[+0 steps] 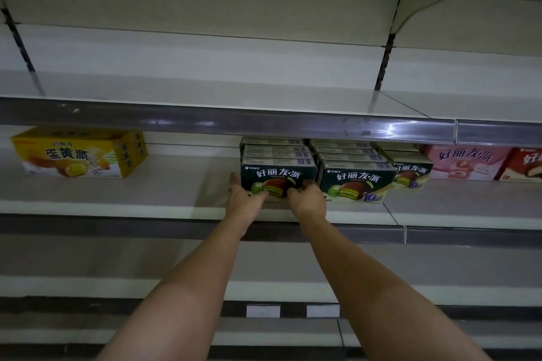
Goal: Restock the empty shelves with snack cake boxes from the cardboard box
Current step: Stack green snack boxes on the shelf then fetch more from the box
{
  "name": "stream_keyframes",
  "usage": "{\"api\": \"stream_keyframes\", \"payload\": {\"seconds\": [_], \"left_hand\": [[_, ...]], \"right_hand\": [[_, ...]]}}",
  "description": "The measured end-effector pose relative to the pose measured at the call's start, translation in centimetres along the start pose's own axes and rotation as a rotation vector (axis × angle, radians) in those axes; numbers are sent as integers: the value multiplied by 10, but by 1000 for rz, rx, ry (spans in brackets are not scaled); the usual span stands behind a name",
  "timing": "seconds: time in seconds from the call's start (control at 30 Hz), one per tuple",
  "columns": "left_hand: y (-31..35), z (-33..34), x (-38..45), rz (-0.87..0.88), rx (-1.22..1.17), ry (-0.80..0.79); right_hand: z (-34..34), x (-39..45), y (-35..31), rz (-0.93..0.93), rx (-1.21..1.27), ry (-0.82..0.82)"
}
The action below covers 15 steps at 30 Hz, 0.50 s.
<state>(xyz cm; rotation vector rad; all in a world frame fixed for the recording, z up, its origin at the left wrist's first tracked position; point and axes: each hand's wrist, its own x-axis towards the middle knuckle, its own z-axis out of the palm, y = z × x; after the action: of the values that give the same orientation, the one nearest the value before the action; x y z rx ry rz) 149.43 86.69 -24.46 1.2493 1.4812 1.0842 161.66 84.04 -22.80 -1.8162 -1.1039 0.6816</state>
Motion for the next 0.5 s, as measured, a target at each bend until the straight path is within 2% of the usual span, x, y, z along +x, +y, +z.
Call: {"api": "stream_keyframes", "payload": {"seconds": [0.2,0.5], "left_hand": [[2,-2,-15,-11,54,-20],[20,15,-53,105,353,79]], "right_hand": [[-14,-6,3,-10,-85,-112],[-74,-30,32,-21,-203,-54]]}}
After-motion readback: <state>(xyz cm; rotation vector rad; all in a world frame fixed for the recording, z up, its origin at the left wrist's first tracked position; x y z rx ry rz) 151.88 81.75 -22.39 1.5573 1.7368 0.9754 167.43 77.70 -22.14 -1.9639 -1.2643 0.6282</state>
